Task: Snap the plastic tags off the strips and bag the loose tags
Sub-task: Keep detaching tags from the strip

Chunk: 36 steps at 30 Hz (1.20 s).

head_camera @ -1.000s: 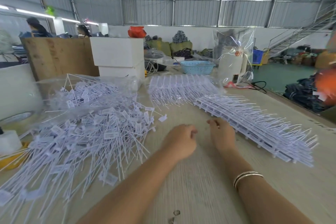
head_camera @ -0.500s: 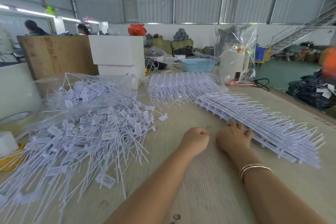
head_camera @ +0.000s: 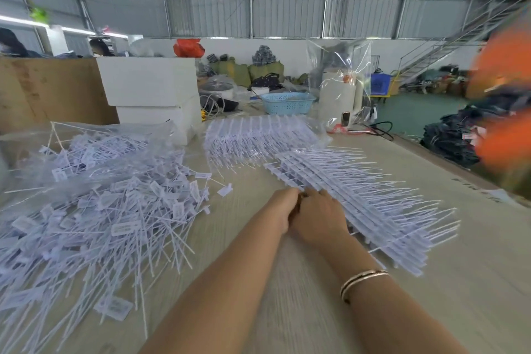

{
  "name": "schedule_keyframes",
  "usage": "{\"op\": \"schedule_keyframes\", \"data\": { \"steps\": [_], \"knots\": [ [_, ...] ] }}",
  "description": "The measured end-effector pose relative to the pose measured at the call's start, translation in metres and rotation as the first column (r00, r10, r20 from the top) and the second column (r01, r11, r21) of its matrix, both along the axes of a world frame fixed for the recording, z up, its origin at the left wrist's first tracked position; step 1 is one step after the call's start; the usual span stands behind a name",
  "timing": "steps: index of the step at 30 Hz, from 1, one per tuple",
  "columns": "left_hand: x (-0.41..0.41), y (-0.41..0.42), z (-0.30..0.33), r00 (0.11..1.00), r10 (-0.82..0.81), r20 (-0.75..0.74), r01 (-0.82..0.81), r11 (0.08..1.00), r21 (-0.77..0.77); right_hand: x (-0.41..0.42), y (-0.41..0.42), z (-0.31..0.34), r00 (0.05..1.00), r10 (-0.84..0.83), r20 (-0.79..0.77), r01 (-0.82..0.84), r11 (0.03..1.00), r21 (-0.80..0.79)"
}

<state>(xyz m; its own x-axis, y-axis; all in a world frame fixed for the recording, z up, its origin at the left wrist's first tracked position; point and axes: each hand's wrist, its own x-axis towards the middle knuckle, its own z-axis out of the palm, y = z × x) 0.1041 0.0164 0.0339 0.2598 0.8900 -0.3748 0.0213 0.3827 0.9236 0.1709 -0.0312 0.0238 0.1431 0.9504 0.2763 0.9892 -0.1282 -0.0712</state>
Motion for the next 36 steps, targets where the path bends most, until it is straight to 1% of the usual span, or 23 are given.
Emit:
{"op": "schedule_keyframes", "data": {
  "steps": [2, 4, 5, 6, 8, 10, 11, 13, 14, 15, 17, 20, 22, 24, 26, 28, 29, 30, 32, 33, 34, 35, 36],
  "knots": [
    [0.005, 0.005, 0.005, 0.999, -0.005, -0.037, 0.005, 1.0, -0.009, 0.002, 0.0, 0.003, 0.987, 0.026, -0.157, -0.018, 0.998, 0.052],
    [0.007, 0.01, 0.009, 0.996, -0.022, -0.084, 0.022, 1.0, -0.002, 0.007, 0.001, 0.004, 0.92, 0.05, -0.389, 0.005, 0.99, 0.139],
    [0.008, 0.011, 0.008, 0.995, -0.034, -0.089, 0.033, 0.999, -0.005, 0.009, 0.002, 0.004, 0.876, 0.041, -0.48, 0.033, 0.989, 0.144],
    [0.01, 0.012, 0.007, 0.997, -0.042, -0.071, 0.041, 0.999, -0.016, 0.011, 0.004, 0.005, 0.837, 0.031, -0.547, 0.044, 0.991, 0.125],
    [0.012, 0.016, 0.002, 0.998, -0.044, -0.037, 0.044, 0.999, -0.011, 0.013, 0.005, 0.005, 0.79, 0.021, -0.613, 0.043, 0.995, 0.09],
    [0.009, 0.018, 0.001, 0.997, -0.02, -0.075, 0.022, 0.999, 0.032, 0.014, 0.005, 0.004, 0.786, 0.013, -0.618, 0.038, 0.997, 0.069],
    [0.006, 0.018, 0.0, 0.989, 0.013, -0.144, 0.001, 0.996, 0.094, 0.015, 0.005, 0.003, 0.789, 0.007, -0.615, 0.039, 0.997, 0.061],
    [-0.011, 0.022, -0.002, 0.921, 0.147, -0.36, -0.054, 0.965, 0.256, 0.022, 0.006, -0.002, 0.842, -0.018, -0.54, 0.045, 0.998, 0.037],
    [-0.023, 0.022, -0.001, 0.879, 0.204, -0.43, -0.067, 0.948, 0.312, 0.026, 0.007, -0.002, 0.84, -0.045, -0.541, 0.06, 0.998, 0.01],
    [-0.036, 0.023, -0.001, 0.86, 0.225, -0.458, -0.057, 0.934, 0.351, 0.03, 0.008, -0.001, 0.832, -0.064, -0.552, 0.066, 0.998, -0.017],
    [-0.061, 0.023, 0.006, 0.866, 0.205, -0.456, -0.003, 0.914, 0.406, 0.031, 0.008, -0.001, 0.825, -0.056, -0.562, 0.059, 0.998, -0.013],
    [-0.095, 0.014, 0.027, 0.891, 0.222, -0.395, 0.008, 0.864, 0.503, 0.029, 0.008, -0.003, 0.865, 0.002, -0.501, 0.031, 0.998, 0.057],
    [-0.122, 0.001, 0.043, 0.889, 0.216, -0.405, 0.069, 0.808, 0.585, 0.03, 0.009, -0.003, 0.833, 0.029, -0.553, 0.032, 0.994, 0.1],
    [-0.151, -0.012, 0.061, 0.864, 0.125, -0.487, 0.219, 0.779, 0.588, 0.031, 0.009, -0.001, 0.71, 0.038, -0.703, 0.121, 0.977, 0.176],
    [-0.175, -0.021, 0.079, 0.807, -0.039, -0.589, 0.394, 0.778, 0.489, 0.031, 0.009, 0.005, 0.502, 0.066, -0.863, 0.238, 0.948, 0.211],
    [-0.191, -0.027, 0.095, 0.723, -0.146, -0.675, 0.545, 0.722, 0.427, 0.029, 0.008, 0.006, 0.287, 0.113, -0.951, 0.252, 0.949, 0.188],
    [-0.195, -0.029, 0.102, 0.701, -0.171, -0.692, 0.588, 0.687, 0.426, 0.027, 0.006, 0.006, 0.197, 0.132, -0.971, 0.218, 0.96, 0.175],
    [-0.197, -0.032, 0.108, 0.692, -0.196, -0.695, 0.62, 0.654, 0.433, 0.024, 0.005, 0.005, 0.167, 0.146, -0.975, 0.179, 0.968, 0.176],
    [-0.197, -0.035, 0.117, 0.656, -0.247, -0.713, 0.689, 0.584, 0.431, 0.021, 0.004, 0.001, 0.167, 0.173, -0.971, 0.099, 0.977, 0.191],
    [-0.197, -0.037, 0.118, 0.625, -0.27, -0.733, 0.726, 0.546, 0.418, 0.019, 0.004, -0.001, 0.086, 0.181, -0.98, 0.043, 0.982, 0.185],
    [-0.196, -0.037, 0.118, 0.596, -0.277, -0.753, 0.753, 0.518, 0.405, 0.014, 0.003, 0.0, -0.048, 0.15, -0.988, -0.042, 0.988, 0.152],
    [-0.197, -0.037, 0.115, 0.588, -0.268, -0.764, 0.757, 0.515, 0.402, 0.009, 0.001, 0.001, -0.126, 0.098, -0.987, -0.141, 0.983, 0.116],
    [-0.198, -0.035, 0.111, 0.59, -0.246, -0.769, 0.747, 0.527, 0.405, 0.004, -0.001, 0.003, -0.162, 0.048, -0.986, -0.228, 0.97, 0.085]
  ]
}}
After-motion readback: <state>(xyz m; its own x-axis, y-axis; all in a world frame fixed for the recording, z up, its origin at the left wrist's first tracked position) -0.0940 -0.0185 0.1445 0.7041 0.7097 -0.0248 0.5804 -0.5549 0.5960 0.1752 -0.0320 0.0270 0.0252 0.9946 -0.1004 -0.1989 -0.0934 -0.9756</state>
